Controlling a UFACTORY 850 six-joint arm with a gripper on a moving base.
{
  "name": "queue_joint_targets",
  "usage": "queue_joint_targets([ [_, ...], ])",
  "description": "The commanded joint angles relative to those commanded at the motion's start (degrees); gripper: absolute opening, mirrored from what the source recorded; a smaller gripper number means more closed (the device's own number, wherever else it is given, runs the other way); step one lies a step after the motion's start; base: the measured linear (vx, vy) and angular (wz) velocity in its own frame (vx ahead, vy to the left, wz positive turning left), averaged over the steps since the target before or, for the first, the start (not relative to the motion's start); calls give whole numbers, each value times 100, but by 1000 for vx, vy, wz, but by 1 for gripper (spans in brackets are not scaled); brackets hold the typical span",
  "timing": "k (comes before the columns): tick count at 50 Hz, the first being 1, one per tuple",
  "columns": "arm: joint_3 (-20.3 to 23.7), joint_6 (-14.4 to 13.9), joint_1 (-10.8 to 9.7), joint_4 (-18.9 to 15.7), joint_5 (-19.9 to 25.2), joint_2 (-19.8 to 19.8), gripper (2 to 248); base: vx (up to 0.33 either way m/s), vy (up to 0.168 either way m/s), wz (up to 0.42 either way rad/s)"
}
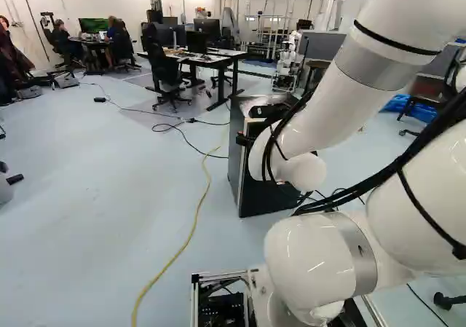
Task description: Grab a drink from the fridge
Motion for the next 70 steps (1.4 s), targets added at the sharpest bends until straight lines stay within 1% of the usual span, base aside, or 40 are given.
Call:
queue_joint_targets([
  [61,0,0,0,0,0,0,247,7,2,-13],
  [70,0,0,0,0,0,0,247,1,-45,107],
])
